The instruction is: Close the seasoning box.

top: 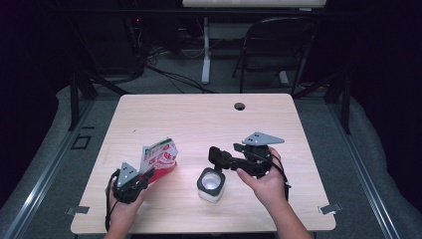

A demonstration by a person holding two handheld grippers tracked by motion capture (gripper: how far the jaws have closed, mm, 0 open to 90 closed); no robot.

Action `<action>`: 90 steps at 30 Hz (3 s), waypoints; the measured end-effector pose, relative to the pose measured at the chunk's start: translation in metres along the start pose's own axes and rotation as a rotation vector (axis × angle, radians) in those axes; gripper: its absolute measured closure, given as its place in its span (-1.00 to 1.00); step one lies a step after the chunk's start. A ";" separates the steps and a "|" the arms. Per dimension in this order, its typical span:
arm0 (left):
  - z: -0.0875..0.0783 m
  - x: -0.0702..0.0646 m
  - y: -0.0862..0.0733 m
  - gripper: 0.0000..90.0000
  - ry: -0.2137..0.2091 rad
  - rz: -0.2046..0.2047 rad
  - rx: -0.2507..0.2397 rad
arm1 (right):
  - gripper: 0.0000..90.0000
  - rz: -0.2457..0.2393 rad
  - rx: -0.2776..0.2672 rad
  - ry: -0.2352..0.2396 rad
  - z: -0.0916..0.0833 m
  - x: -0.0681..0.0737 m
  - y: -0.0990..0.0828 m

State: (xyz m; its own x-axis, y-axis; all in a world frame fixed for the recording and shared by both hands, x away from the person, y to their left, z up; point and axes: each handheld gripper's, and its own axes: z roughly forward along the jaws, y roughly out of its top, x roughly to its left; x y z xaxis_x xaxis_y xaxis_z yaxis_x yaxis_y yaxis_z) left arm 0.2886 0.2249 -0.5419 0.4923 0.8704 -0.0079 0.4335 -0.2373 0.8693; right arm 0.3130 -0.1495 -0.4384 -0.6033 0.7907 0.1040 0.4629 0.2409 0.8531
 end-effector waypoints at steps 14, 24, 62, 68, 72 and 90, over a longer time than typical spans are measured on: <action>-0.016 0.026 -0.005 0.97 0.099 -0.084 -0.023 | -0.01 0.018 0.071 0.029 0.021 -0.015 -0.015; -0.025 0.040 -0.013 0.97 0.165 -0.132 -0.029 | 0.11 0.020 0.094 0.052 0.029 -0.014 -0.018; -0.032 0.003 -0.008 0.20 0.061 0.018 0.031 | 0.59 -0.213 0.141 0.078 0.019 0.020 -0.029; -0.035 -0.016 -0.015 -0.09 -0.002 0.089 0.075 | 0.26 -0.242 0.130 0.126 0.015 0.035 -0.042; -0.040 -0.022 -0.020 -0.17 0.000 0.105 0.086 | 0.14 -0.281 0.142 0.140 0.015 0.044 -0.051; -0.037 -0.058 -0.030 -0.25 -0.109 0.215 0.169 | -0.03 -0.238 0.100 0.161 0.006 0.046 -0.065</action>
State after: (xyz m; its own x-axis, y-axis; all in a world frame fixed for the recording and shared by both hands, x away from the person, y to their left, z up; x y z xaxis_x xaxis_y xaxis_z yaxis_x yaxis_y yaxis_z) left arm 0.2189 0.1973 -0.5496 0.6608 0.7431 0.1061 0.4257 -0.4874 0.7624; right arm 0.2589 -0.1257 -0.4922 -0.7941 0.6077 -0.0058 0.3531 0.4692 0.8094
